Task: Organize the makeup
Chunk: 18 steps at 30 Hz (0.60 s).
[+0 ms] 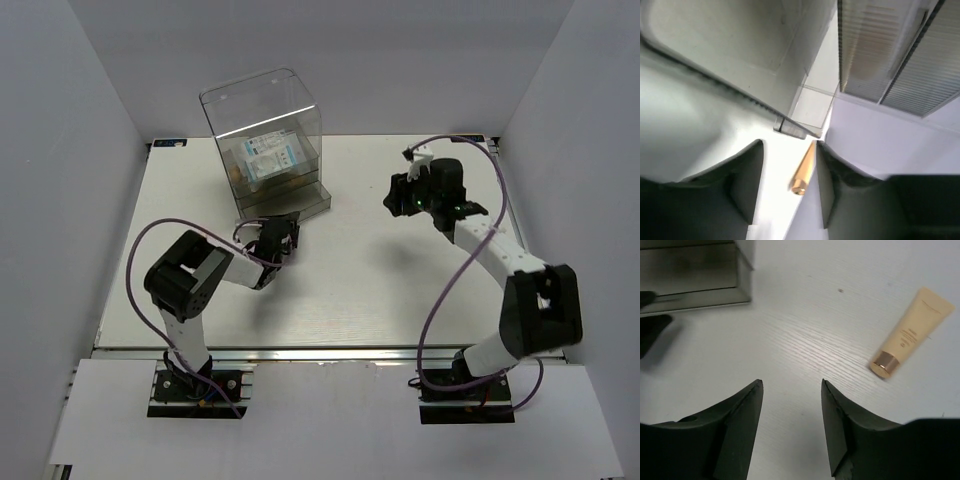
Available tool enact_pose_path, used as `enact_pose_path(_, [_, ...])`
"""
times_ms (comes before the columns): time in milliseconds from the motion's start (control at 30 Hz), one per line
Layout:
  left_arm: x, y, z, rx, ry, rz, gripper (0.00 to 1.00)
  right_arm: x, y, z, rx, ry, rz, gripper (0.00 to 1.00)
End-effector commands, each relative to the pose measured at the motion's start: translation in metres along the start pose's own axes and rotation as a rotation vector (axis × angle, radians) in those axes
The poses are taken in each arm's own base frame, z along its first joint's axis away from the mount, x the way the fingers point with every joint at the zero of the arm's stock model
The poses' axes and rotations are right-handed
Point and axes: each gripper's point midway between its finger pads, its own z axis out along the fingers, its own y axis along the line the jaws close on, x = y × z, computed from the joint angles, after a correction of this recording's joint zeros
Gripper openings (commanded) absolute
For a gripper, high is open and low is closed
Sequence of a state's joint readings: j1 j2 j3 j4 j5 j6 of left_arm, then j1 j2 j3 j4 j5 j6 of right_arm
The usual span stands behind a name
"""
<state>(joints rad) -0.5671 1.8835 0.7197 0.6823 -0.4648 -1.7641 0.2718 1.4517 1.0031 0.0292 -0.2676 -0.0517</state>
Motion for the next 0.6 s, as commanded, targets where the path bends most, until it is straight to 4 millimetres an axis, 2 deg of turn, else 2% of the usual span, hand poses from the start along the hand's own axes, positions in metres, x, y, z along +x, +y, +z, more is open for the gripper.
enact_pose_path(0, [-0.004, -0.019, -0.021, -0.014, 0.004, -0.001, 0.59, 0.000, -0.043, 0.014, 0.212, 0.062, 0.203, 0.56])
enact_pose_path(33, [-0.006, -0.020, -0.024, -0.020, 0.001, 0.003, 0.62, -0.015, -0.053, 0.016, 0.238, 0.046, 0.225, 0.58])
enact_pose_path(67, [-0.009, -0.018, -0.028, -0.031, -0.004, 0.010, 0.64, 0.001, -0.058, 0.026, 0.250, 0.108, 0.260, 0.60])
enact_pose_path(100, [-0.012, -0.016, -0.033, -0.044, -0.007, 0.020, 0.67, 0.002, -0.062, 0.030, 0.264, 0.119, 0.291, 0.62])
enact_pose_path(133, [-0.013, -0.029, -0.041, -0.022, -0.001, 0.019, 0.68, 0.002, -0.072, 0.032, 0.302, 0.124, 0.302, 0.63])
enact_pose_path(167, [-0.015, -0.030, -0.046, -0.023, 0.003, 0.021, 0.71, -0.007, -0.078, 0.036, 0.319, 0.114, 0.306, 0.63])
enact_pose_path(200, [-0.019, -0.021, -0.052, -0.060, -0.002, 0.044, 0.71, 0.007, -0.089, 0.043, 0.370, 0.154, 0.314, 0.65])
enact_pose_path(233, [-0.022, -0.034, -0.062, -0.035, 0.003, 0.057, 0.72, 0.008, -0.098, 0.044, 0.415, 0.157, 0.310, 0.66])
enact_pose_path(267, [-0.023, -0.036, -0.068, -0.035, 0.007, 0.074, 0.72, 0.008, -0.102, 0.047, 0.432, 0.160, 0.306, 0.67])
enact_pose_path(333, [-0.032, -0.025, -0.080, -0.100, -0.003, 0.158, 0.72, 0.014, -0.114, 0.057, 0.471, 0.180, 0.289, 0.69])
enact_pose_path(367, [-0.034, -0.034, -0.090, -0.098, 0.002, 0.169, 0.71, 0.028, -0.120, 0.065, 0.491, 0.219, 0.292, 0.70])
enact_pose_path(400, [-0.045, -0.016, -0.098, -0.213, -0.028, 0.237, 0.69, 0.024, -0.124, 0.068, 0.506, 0.225, 0.292, 0.71])
enact_pose_path(433, [-0.054, -0.011, -0.105, -0.262, -0.053, 0.284, 0.56, 0.028, -0.129, 0.071, 0.516, 0.238, 0.285, 0.72])
enact_pose_path(467, [-0.063, -0.012, -0.114, -0.292, -0.077, 0.314, 0.52, 0.040, -0.131, 0.078, 0.519, 0.268, 0.282, 0.72])
enact_pose_path(500, [-0.083, 0.002, -0.128, -0.397, -0.140, 0.380, 0.50, 0.040, -0.133, 0.082, 0.518, 0.268, 0.277, 0.72])
enact_pose_path(533, [-0.093, 0.006, -0.136, -0.429, -0.170, 0.410, 0.49, 0.044, -0.134, 0.086, 0.517, 0.279, 0.273, 0.72])
enact_pose_path(567, [-0.102, 0.001, -0.145, -0.421, -0.192, 0.430, 0.50, 0.055, -0.137, 0.091, 0.522, 0.303, 0.265, 0.72])
